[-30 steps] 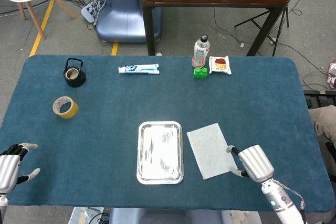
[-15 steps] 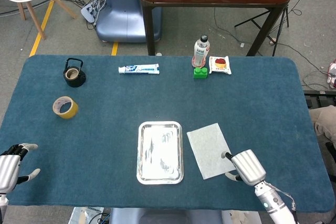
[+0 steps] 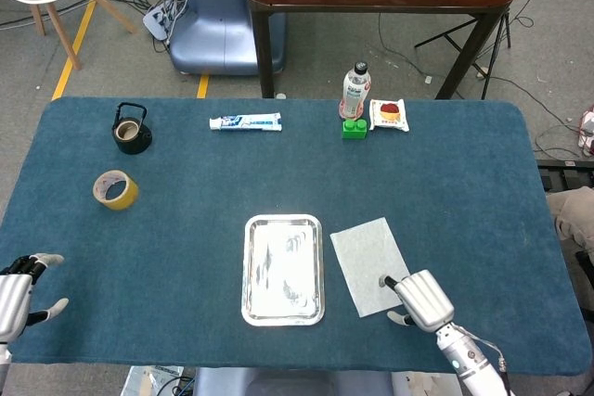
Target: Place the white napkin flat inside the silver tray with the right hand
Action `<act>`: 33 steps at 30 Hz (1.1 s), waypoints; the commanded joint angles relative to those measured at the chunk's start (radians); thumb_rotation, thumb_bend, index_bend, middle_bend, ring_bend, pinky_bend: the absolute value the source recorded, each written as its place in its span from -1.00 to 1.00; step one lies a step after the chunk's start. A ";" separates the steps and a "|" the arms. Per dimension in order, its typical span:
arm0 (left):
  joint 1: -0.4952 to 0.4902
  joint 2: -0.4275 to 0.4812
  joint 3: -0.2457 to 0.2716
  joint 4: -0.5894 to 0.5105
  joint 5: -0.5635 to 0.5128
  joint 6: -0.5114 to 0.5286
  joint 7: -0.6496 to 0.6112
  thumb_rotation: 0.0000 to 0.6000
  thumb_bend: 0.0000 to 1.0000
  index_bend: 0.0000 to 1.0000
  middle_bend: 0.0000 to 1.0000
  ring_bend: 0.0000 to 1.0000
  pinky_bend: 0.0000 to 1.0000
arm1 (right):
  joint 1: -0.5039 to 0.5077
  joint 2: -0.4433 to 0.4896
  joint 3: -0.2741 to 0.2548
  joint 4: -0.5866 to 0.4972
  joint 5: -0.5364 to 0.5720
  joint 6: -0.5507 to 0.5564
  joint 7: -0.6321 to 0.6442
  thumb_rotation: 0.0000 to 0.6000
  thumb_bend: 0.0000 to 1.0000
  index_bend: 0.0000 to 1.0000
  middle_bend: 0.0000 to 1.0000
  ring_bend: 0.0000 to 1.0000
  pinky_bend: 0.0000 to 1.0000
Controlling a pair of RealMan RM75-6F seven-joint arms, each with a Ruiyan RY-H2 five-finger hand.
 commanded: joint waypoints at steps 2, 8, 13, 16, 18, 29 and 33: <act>0.002 0.002 -0.001 0.000 0.003 0.005 -0.006 1.00 -0.78 -0.34 -0.28 -0.40 -0.01 | 0.004 -0.016 -0.004 0.013 0.003 -0.010 -0.003 1.00 -1.00 -0.15 1.00 1.00 1.00; 0.005 0.006 -0.002 0.000 0.003 0.011 -0.012 1.00 -0.78 -0.34 -0.28 -0.40 -0.01 | 0.007 -0.048 -0.005 0.037 0.004 -0.015 -0.016 1.00 -1.00 -0.15 1.00 1.00 1.00; 0.006 0.007 -0.002 0.000 0.002 0.009 -0.015 1.00 -0.78 -0.34 -0.28 -0.40 -0.02 | 0.009 -0.069 -0.006 0.052 0.009 -0.020 -0.027 1.00 -1.00 -0.14 1.00 1.00 1.00; 0.006 0.007 -0.002 0.000 0.002 0.010 -0.014 1.00 -0.78 -0.33 -0.28 -0.40 -0.01 | 0.010 -0.076 -0.006 0.057 0.011 -0.020 -0.030 1.00 -1.00 -0.14 1.00 1.00 1.00; 0.006 0.007 -0.002 -0.001 0.003 0.010 -0.014 1.00 -0.78 -0.33 -0.28 -0.40 -0.01 | 0.011 -0.081 -0.005 0.061 0.012 -0.020 -0.032 1.00 -1.00 -0.14 1.00 1.00 1.00; 0.008 0.009 -0.004 -0.001 0.002 0.012 -0.017 1.00 -0.78 -0.33 -0.28 -0.40 -0.01 | 0.017 -0.107 -0.003 0.081 0.026 -0.031 -0.041 1.00 -1.00 -0.15 1.00 1.00 1.00; 0.010 0.011 -0.005 -0.002 0.001 0.014 -0.019 1.00 -0.78 -0.33 -0.28 -0.40 -0.01 | 0.020 -0.117 0.000 0.091 0.033 -0.035 -0.047 1.00 -1.00 -0.15 1.00 1.00 1.00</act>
